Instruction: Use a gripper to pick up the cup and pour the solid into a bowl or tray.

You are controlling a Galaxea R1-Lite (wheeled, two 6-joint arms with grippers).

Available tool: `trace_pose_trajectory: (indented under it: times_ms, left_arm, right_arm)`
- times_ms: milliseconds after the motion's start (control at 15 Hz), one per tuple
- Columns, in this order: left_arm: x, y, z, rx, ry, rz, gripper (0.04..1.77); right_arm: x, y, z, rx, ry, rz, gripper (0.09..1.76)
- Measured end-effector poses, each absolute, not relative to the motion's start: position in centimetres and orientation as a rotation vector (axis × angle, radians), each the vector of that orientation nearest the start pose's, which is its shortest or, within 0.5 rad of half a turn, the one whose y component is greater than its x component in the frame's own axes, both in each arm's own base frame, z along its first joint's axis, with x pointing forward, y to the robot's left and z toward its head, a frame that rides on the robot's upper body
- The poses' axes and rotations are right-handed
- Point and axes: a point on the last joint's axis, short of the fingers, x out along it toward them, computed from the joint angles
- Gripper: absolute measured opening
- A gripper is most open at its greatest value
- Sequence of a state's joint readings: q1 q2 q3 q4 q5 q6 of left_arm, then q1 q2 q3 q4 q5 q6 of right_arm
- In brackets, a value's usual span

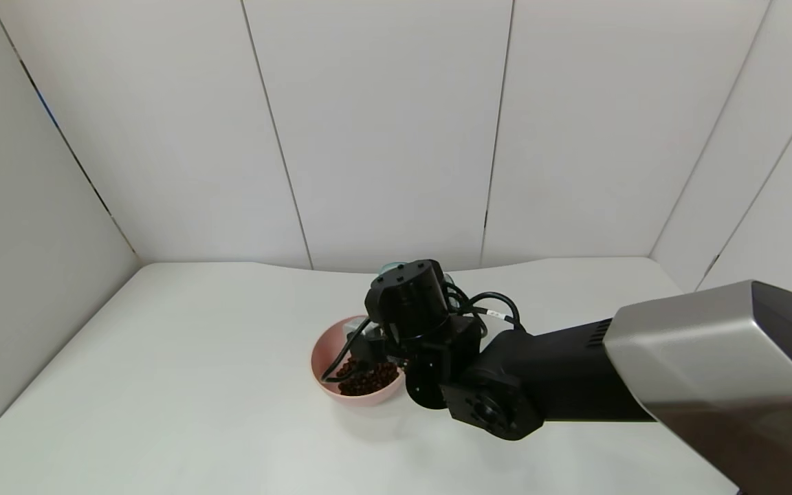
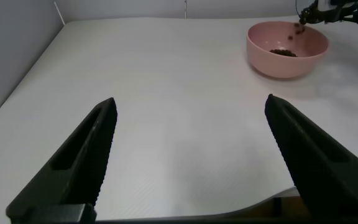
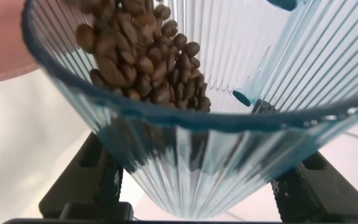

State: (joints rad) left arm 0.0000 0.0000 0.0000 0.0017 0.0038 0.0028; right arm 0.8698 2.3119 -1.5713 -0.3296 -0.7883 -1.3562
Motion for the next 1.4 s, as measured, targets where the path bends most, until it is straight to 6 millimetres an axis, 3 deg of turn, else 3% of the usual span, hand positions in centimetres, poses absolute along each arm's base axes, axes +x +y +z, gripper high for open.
trace_pose_trajectory:
  times_ms: [667, 1067, 1400]
  left_arm:
    - [-2.3, 0.0, 7.5, 0.003, 0.001, 0.004, 1.72]
    - [-2.3, 0.0, 7.5, 0.003, 0.001, 0.004, 1.72]
    - [-2.3, 0.0, 7.5, 0.003, 0.002, 0.004, 1.72]
  right_arm:
    - [31.9, 33.5, 11.7, -1.275, 0.247, 0.406, 1.33]
    - [33.0, 31.3, 13.6, -1.016, 0.303, 0.458, 1.33]
    - [33.3, 28.3, 16.5, -0.615, 0.405, 0.442, 1.33]
